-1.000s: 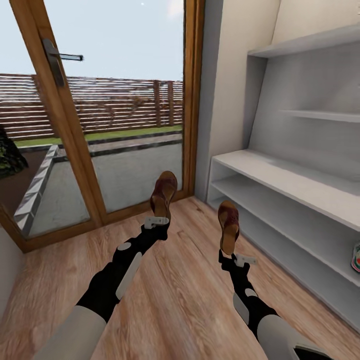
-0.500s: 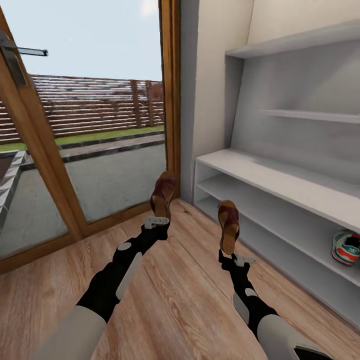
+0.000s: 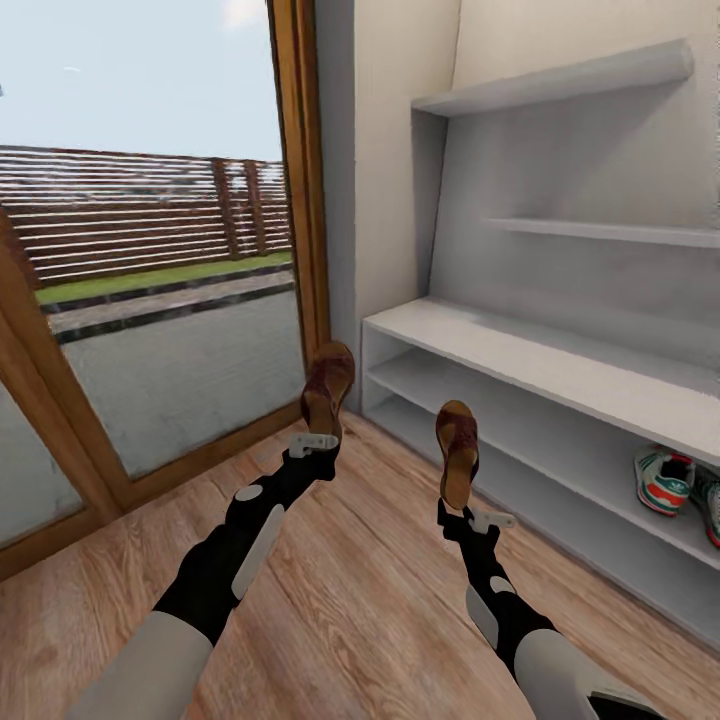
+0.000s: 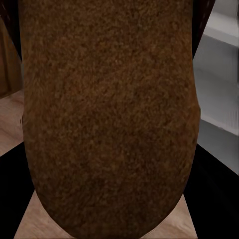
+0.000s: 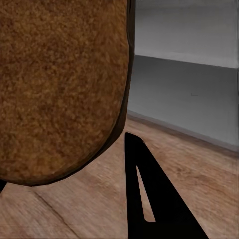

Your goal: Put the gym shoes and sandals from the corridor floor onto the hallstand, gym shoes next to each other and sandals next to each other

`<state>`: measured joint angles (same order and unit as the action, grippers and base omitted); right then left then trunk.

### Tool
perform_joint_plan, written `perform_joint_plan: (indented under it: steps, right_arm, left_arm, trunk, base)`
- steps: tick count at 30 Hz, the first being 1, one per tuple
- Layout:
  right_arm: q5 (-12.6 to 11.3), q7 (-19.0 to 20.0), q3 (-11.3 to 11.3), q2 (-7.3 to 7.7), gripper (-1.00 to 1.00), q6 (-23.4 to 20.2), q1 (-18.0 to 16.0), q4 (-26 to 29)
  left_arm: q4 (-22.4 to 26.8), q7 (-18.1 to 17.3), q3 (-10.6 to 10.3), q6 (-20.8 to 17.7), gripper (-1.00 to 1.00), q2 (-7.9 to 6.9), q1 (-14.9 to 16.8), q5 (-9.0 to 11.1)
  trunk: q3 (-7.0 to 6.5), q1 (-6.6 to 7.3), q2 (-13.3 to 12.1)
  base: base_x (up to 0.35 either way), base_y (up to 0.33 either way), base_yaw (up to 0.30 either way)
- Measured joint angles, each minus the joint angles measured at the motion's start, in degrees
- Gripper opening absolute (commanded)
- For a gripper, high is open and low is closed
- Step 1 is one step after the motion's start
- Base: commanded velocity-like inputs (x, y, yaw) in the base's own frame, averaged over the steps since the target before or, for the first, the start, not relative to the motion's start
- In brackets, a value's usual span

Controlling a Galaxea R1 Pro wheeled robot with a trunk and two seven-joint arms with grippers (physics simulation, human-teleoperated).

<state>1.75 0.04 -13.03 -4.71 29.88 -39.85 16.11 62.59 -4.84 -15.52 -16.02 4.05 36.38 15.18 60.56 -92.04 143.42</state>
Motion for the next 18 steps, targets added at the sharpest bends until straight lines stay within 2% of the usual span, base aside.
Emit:
perform_joint_plan:
  steps: [18]
  right_arm:
    - [0.01, 0.00, 0.01, 0.00, -1.00, 0.00, 0.00, 0.19]
  left_arm:
    - [0.00, 0.00, 0.01, -0.01, -1.00, 0.01, 0.00, 0.00]
  trunk:
    - [0.00, -0.01, 0.00]
  base:
    - [0.226, 0.287, -0.255]
